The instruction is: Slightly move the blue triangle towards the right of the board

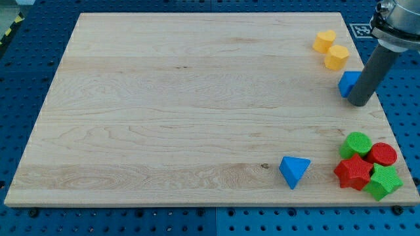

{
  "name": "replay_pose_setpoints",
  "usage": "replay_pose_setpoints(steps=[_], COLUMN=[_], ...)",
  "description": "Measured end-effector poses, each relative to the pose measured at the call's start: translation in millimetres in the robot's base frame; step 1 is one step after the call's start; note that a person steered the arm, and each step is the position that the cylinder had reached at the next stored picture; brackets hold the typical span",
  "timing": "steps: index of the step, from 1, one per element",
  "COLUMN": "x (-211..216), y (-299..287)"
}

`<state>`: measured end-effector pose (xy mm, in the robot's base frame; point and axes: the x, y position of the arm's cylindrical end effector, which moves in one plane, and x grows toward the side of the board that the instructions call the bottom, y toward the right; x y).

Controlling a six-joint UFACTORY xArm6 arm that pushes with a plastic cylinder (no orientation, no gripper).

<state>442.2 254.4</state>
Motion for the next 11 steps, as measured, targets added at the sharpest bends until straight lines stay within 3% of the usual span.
replay_pose_setpoints(steps=[2,4,5,6,7,9,11], x=[-16,-10,19,75,144,169,176], y=[-1,-111,-180,-244,-262,-147,-145])
